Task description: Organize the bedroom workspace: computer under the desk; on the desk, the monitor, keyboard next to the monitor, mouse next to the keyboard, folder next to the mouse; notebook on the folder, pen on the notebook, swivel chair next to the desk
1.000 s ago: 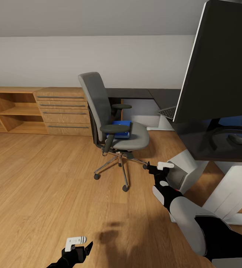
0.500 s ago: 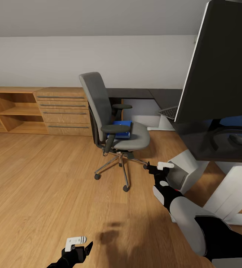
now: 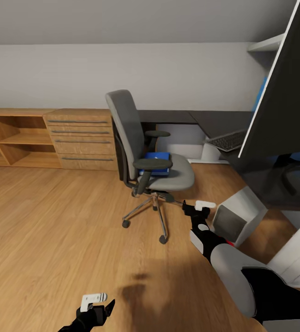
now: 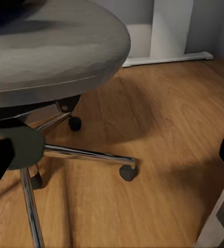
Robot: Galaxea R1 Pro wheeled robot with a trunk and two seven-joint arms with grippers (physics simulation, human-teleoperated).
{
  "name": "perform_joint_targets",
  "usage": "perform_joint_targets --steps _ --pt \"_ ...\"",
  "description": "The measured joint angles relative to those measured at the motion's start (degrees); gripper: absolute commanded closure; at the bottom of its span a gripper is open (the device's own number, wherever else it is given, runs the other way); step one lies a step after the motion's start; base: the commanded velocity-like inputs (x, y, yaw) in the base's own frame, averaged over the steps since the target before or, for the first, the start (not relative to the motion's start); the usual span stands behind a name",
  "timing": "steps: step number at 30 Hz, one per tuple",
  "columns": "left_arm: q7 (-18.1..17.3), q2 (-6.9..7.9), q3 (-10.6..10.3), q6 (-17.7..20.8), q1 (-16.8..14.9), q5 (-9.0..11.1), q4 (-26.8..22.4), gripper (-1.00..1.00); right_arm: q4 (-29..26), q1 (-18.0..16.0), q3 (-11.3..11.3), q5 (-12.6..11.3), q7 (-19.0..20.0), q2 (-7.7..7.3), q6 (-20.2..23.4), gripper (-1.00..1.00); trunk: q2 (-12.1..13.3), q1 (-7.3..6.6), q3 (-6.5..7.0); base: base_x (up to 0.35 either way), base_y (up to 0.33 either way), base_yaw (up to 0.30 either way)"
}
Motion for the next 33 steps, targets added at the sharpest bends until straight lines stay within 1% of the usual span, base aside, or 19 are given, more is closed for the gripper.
perform_joint_targets --steps 12,18,25,33 --pt "-0.09 -0.04 0.00 -0.01 0.01 0.14 0.01 -1.00 -0.07 0.00 0.01 -0.07 0.02 0.05 0.02 -1.00 0.00 0.01 0.01 0.015 0.015 -0.007" --pt "-0.15 -0.08 -0.08 -0.01 0.01 0.15 0.02 -1.00 -0.02 0.00 0.01 -0.07 0.01 0.13 0.02 -1.00 0.00 0.01 0.14 0.001 0.001 -0.149" --pt "-0.12 -0.08 -0.08 -0.32 0.01 0.13 0.01 -1.00 -0.01 0.00 0.02 -0.07 0.05 0.13 0.02 -1.00 0.09 -0.18 1.79 0.000 0.000 -0.068" --pt "0.16 -0.08 -0.12 -4.58 0.01 0.04 0.72 -1.00 0.00 0.00 0.00 -0.07 0.07 0.15 0.02 -1.00 0.20 -0.38 3.59 0.000 0.000 -0.013"
